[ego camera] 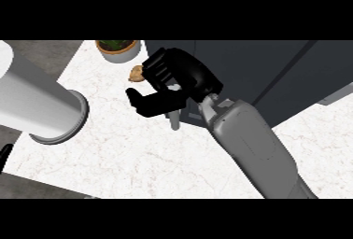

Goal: Pick up the bottled water, place it into the cabinet and close the cabinet

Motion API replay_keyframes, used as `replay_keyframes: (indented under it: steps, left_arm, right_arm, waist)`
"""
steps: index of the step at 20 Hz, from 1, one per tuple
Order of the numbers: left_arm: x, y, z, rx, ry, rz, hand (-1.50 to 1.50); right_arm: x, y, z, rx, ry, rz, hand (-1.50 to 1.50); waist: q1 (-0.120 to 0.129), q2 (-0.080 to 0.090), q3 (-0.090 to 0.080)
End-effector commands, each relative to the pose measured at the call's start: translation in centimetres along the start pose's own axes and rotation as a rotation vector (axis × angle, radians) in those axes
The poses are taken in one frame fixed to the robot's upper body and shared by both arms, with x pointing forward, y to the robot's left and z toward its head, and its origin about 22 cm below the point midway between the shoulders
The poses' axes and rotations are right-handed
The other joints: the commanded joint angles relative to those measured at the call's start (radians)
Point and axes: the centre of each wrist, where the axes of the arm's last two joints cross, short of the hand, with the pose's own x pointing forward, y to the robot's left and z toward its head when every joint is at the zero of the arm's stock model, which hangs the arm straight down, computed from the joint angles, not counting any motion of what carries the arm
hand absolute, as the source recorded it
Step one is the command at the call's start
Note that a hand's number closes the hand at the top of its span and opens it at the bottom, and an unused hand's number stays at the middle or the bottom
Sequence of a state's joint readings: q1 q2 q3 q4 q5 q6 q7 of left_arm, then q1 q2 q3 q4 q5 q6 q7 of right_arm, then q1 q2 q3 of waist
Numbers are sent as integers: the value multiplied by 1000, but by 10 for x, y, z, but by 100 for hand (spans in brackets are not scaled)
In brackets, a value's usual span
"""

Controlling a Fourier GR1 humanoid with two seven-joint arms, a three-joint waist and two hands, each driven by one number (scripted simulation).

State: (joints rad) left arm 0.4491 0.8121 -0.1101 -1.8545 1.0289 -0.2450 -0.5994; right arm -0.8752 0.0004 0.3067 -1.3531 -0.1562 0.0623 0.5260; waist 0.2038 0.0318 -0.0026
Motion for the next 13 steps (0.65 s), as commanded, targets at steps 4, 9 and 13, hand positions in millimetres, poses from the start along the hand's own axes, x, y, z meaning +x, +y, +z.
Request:
replay_keyframes:
  steps: [4, 9, 13]
  left_arm:
    - [1, 7, 3, 18, -25, 7, -150]
    - [-1, 7, 7, 29, -28, 17, -150]
    - [1, 6, 6, 26, -30, 7, -150]
  right_arm:
    - [17, -21, -34, -204, -31, -90, 150]
    - [7, -26, -35, -261, -35, -195, -150]
    - [14, -19, -41, -264, -29, -217, -150]
  waist:
    - [-9, 11, -2]
    - [-30, 14, 0]
    - [-41, 6, 0]
